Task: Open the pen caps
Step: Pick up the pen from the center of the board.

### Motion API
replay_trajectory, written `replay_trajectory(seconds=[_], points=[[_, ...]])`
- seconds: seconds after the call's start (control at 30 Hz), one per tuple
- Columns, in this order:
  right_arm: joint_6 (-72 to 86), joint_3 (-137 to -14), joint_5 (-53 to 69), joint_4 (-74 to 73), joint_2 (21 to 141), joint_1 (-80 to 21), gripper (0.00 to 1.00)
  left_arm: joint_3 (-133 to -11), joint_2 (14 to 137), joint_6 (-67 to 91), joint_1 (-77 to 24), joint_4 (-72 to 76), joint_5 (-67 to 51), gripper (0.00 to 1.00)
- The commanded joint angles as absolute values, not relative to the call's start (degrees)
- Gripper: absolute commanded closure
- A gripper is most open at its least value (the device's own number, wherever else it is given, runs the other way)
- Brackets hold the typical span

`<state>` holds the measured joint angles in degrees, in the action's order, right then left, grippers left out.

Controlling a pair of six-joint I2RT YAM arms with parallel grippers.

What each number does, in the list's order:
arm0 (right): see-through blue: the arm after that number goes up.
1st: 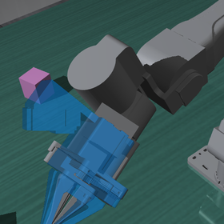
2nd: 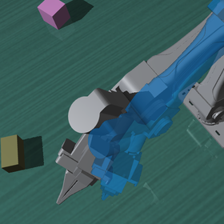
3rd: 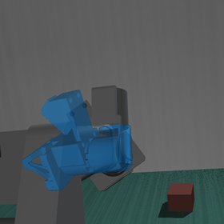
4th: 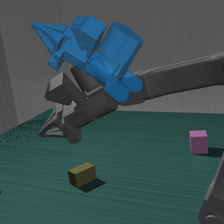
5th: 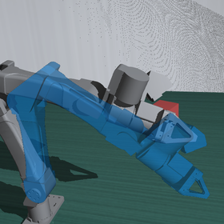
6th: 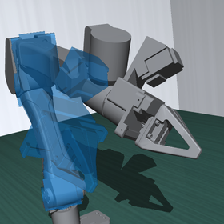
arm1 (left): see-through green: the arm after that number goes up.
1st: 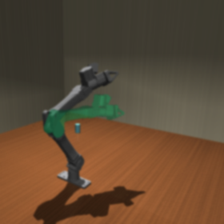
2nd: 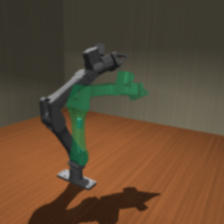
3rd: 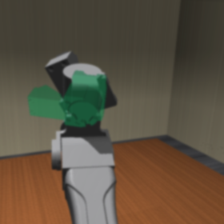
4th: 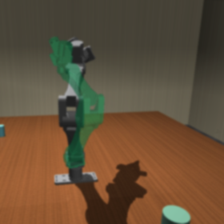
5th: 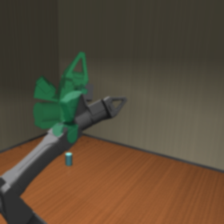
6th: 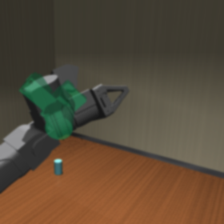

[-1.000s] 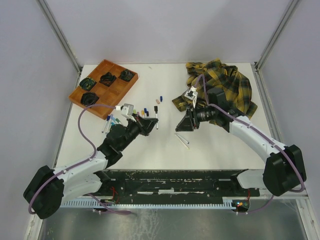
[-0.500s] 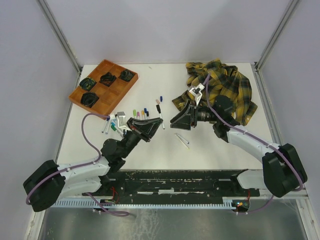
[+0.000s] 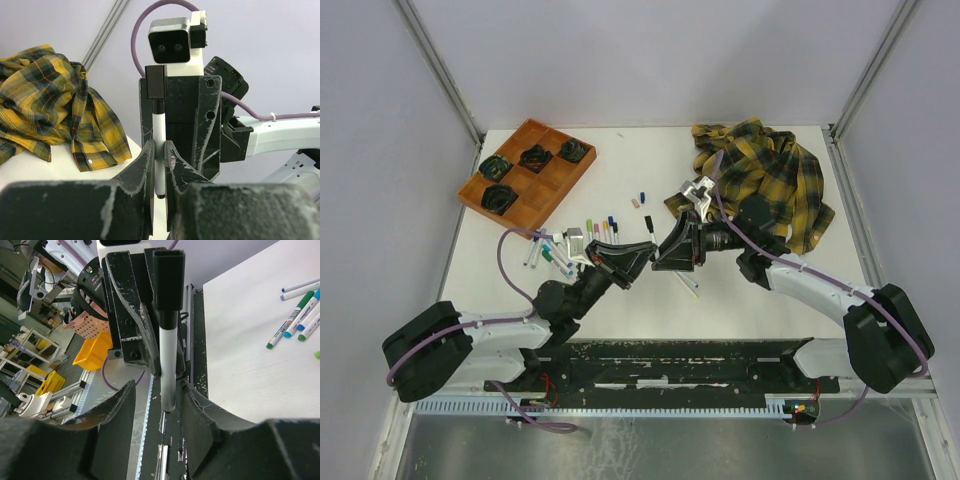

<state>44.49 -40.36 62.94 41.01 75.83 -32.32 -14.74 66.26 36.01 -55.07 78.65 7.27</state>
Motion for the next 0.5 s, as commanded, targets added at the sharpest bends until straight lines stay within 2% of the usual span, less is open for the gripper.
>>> replay_trajectory(seconds=[0.0, 0.1, 0.13, 0.2, 0.23, 0.37, 0.47], points=[[41.28, -42.11, 62.42, 37.68, 75.87, -32.59, 0.56, -16.99, 67.77, 36.13, -55.94, 84.79, 8.02, 0.97], [39.71, -42.79, 62.39, 35.27, 76.0, -32.55, 0.68, -17.34, 68.33, 36.38, -56.1, 84.95, 7.68, 0.97], [39.52, -42.86, 62.51, 35.12, 75.98, -32.56, 0.76, -17.39, 68.4, 36.46, -56.11, 84.93, 7.61, 0.97], [38.96, -43.04, 62.42, 34.43, 75.88, -32.67, 0.97, -17.4, 68.34, 36.62, -56.09, 84.82, 7.56, 0.97], [38.61, -43.06, 62.46, 33.91, 75.75, -32.57, 1.0, -17.36, 68.25, 36.74, -56.08, 84.63, 7.61, 0.97], [37.64, -43.51, 62.83, 32.62, 75.55, -32.6, 1.0, -17.55, 67.22, 37.29, -56.1, 80.51, 8.38, 0.93], [34.0, -44.76, 62.85, 27.15, 75.42, -32.63, 1.0, -17.49, 64.81, 38.72, -55.99, 75.41, 10.53, 0.65]])
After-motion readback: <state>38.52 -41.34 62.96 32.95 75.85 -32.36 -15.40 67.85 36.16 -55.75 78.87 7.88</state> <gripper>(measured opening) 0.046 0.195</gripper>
